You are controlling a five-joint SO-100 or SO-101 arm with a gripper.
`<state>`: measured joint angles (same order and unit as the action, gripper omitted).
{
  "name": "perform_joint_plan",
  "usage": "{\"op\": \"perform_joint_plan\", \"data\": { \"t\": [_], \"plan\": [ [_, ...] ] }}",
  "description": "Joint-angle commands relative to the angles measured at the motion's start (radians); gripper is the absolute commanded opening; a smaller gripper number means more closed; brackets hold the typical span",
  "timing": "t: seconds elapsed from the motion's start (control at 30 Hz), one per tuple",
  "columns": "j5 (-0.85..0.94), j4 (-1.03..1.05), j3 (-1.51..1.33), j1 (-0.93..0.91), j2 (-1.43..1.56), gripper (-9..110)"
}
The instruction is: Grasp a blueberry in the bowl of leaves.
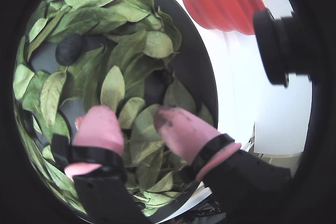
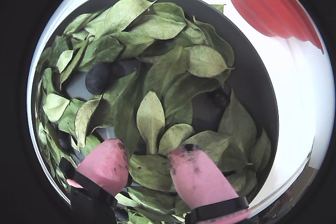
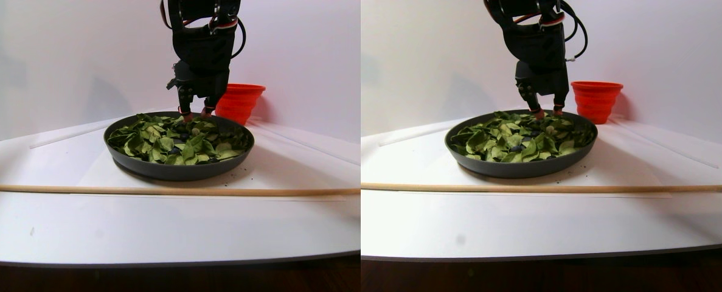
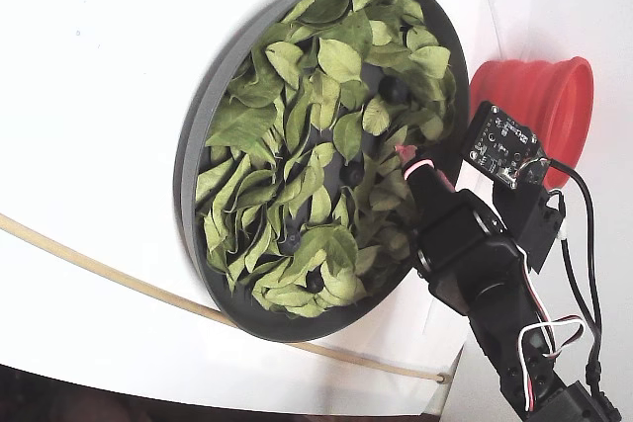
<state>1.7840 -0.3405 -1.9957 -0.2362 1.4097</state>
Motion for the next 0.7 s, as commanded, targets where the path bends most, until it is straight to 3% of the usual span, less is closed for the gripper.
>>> {"op": "perform_joint_plan", "data": {
  "t": [0.0,0.67],
  "plan": [
    [0.02,-0.029,0.075,-0.005,-0.029,14],
    [0.011,-0.029,0.081,-0.002,-0.031,14]
  ]
}}
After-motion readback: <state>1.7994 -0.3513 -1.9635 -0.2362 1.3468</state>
